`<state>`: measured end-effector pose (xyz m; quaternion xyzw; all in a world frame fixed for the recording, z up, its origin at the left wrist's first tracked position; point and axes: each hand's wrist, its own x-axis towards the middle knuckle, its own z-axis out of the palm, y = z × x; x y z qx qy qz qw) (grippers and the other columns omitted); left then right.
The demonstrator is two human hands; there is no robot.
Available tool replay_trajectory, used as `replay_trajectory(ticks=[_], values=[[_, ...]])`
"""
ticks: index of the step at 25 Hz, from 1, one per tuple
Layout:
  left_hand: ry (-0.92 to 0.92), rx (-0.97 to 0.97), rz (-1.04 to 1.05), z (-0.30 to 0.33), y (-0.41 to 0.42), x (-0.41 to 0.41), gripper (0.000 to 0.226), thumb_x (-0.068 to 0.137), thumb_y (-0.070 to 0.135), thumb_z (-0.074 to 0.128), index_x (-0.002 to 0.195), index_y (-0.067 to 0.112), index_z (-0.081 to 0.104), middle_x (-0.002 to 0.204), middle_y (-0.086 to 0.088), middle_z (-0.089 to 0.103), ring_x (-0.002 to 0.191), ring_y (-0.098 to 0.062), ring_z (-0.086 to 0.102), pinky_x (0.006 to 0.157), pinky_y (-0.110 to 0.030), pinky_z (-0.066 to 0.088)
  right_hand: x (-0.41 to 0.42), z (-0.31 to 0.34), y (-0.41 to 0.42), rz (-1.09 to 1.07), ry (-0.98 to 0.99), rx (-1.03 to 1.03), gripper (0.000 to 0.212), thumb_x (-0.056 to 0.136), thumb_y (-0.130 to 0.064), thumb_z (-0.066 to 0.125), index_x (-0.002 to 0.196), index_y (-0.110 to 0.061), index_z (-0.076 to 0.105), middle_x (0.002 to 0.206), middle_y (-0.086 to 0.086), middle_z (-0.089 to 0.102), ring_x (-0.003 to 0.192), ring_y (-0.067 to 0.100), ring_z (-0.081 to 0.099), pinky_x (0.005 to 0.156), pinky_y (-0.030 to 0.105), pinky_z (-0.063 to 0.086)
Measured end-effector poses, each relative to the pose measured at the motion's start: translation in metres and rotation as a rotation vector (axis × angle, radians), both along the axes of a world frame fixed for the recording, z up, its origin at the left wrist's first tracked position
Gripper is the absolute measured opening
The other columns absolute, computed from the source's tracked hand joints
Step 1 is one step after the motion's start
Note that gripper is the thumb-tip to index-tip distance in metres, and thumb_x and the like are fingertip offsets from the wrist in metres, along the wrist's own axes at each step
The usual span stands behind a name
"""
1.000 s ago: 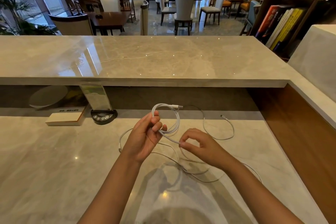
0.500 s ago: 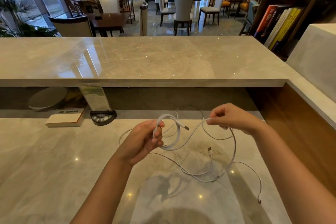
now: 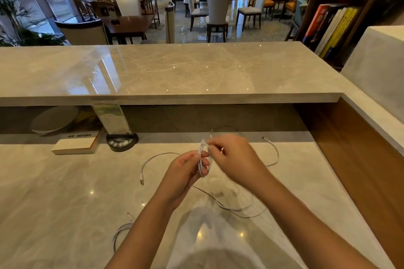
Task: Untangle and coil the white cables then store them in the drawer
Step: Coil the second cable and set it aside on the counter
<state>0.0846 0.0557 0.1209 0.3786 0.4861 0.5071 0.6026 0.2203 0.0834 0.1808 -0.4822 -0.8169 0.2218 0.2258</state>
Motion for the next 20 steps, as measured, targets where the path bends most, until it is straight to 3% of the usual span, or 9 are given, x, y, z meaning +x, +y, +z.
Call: replay_trajectory(ticks=[2,3,6,9,15,19,20], values=[[-0.008,0.027,0.027,0.001,0.0,0.003,0.028,0.098,0.013,0.04,0.106,0.004,0.066,0.088,-0.007,0.07,0.081,-0.013,0.064,0.079,-0.024,0.053,-0.008,-0.017,-0.017,-0.039,-0.032,0.211,0.019,0.092,-0.019,0.048,0.095,-0.012,0.065,0.086,0.004,0.063,0.073,0.018,0.057,0.061,0.029,0.045],[-0.029,0.029,0.04,0.001,-0.001,0.004,0.029,0.098,0.013,0.04,0.107,0.006,0.066,0.09,-0.006,0.071,0.084,-0.012,0.066,0.077,-0.021,0.054,-0.011,-0.026,-0.024,-0.049,-0.045,0.285,0.016,0.09,-0.018,0.052,0.096,-0.013,0.066,0.082,0.002,0.062,0.067,0.017,0.059,0.055,0.024,0.045],[-0.158,0.007,0.067,0.003,-0.003,0.009,0.03,0.098,0.014,0.039,0.11,0.007,0.066,0.099,-0.007,0.073,0.093,-0.012,0.068,0.078,-0.021,0.055,-0.012,-0.043,-0.031,-0.063,-0.01,0.445,0.018,0.082,-0.014,0.066,0.1,-0.013,0.069,0.07,-0.001,0.058,0.049,0.011,0.052,0.044,0.014,0.031],[-0.37,-0.024,0.088,0.004,-0.007,0.012,0.034,0.099,0.015,0.035,0.106,0.006,0.067,0.104,-0.011,0.072,0.1,-0.017,0.067,0.087,-0.026,0.054,-0.007,-0.054,-0.033,-0.047,0.004,0.529,0.034,0.078,-0.013,0.073,0.111,-0.012,0.066,0.072,0.0,0.059,0.051,0.01,0.051,0.04,0.017,0.038],[-0.464,-0.113,0.237,-0.002,-0.004,0.016,0.025,0.097,0.016,0.043,0.101,0.005,0.065,0.09,-0.01,0.069,0.095,-0.019,0.065,0.09,-0.032,0.05,-0.001,-0.073,-0.035,-0.012,-0.111,0.562,0.052,0.076,-0.008,0.069,0.126,-0.013,0.056,0.076,0.0,0.056,0.057,0.008,0.037,0.041,0.018,0.03],[-0.734,-0.102,0.347,-0.002,0.001,-0.001,0.033,0.096,0.015,0.042,0.079,0.006,0.07,0.063,-0.003,0.062,0.062,-0.012,0.063,0.073,-0.026,0.056,0.021,-0.095,-0.035,-0.017,-0.074,0.577,0.01,0.081,-0.014,0.059,0.088,-0.015,0.067,0.07,0.001,0.057,0.062,0.018,0.054,0.052,0.028,0.043],[-0.756,-0.088,0.345,-0.003,0.002,-0.003,0.035,0.096,0.015,0.042,0.076,0.007,0.07,0.062,-0.002,0.06,0.058,-0.011,0.062,0.07,-0.025,0.057,0.027,-0.096,-0.034,-0.061,-0.094,0.551,0.011,0.082,-0.02,0.055,0.082,-0.017,0.065,0.071,0.001,0.057,0.063,0.019,0.053,0.054,0.029,0.042]])
